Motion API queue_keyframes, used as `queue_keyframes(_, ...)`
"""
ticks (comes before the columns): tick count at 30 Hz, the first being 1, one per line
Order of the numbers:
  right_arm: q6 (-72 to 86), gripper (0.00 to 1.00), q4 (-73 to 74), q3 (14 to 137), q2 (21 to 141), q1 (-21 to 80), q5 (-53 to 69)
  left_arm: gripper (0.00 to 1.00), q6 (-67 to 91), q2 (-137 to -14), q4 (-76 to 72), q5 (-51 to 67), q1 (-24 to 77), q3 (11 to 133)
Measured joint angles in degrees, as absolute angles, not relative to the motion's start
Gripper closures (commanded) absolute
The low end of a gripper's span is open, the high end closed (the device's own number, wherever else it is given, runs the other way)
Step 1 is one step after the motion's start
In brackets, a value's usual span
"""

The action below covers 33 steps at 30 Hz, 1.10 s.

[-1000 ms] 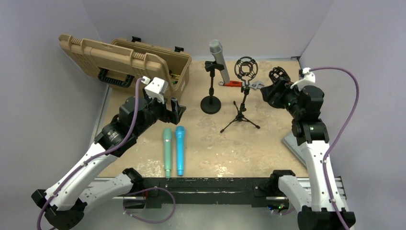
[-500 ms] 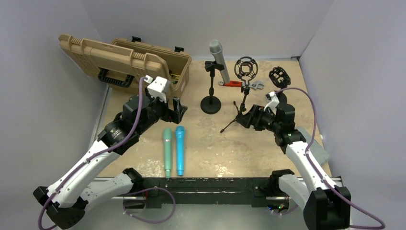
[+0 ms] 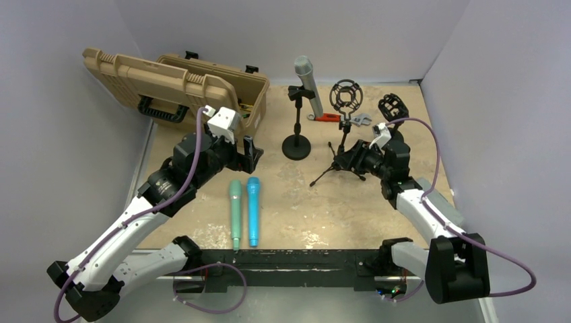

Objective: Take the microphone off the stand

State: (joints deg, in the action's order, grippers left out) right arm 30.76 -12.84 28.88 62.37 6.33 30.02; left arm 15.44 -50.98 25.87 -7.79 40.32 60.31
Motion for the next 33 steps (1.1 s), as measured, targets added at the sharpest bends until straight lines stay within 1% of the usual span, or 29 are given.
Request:
queue_keyframes(4, 30.83, 0.58, -13.63, 28.91, 63.48, 6.33, 28.69, 0.17, 15.44, -50.98, 25.87, -7.88, 40.32, 60.34)
queue_keyframes(13, 29.78, 0.59, -13.47, 29.54, 63.51, 7.05, 25.17, 0.17, 15.44, -51.00, 25.87, -7.86, 40.32, 60.36)
queue_keyframes(15, 29.52, 0.62, -13.39, 30.17, 63.51, 7.35, 24.82, 0.17, 15.44, -51.00, 25.87, -7.86, 40.32, 60.42)
queue_keyframes(21, 28.88, 0.77, -12.05, 32.49, 63.92, 8.19, 22.74, 0.17, 15.44, -51.03, 25.89, -7.88, 40.32, 60.55)
queue_keyframes(24, 28.62, 0.82, -10.02, 33.50, 63.94, 9.02, 20.49, 0.17, 15.44, -51.03, 25.89, -7.88, 40.32, 60.55)
queue_keyframes(27, 28.10, 0.90, -8.49, 34.09, 63.64, 10.11, 17.76, 0.17, 15.44, -51.03, 25.89, -7.88, 40.32, 60.55)
queue_keyframes(29, 27.53, 0.93, -7.18, 34.61, 63.24, 11.27, 15.25, 0.17, 15.44, -51.03, 25.89, -7.88, 40.32, 60.55)
queue_keyframes(33, 26.13, 0.93, -3.31, 36.80, 63.24, 14.41, 8.82, 0.17, 15.44, -51.03, 25.89, -7.86, 40.32, 60.55)
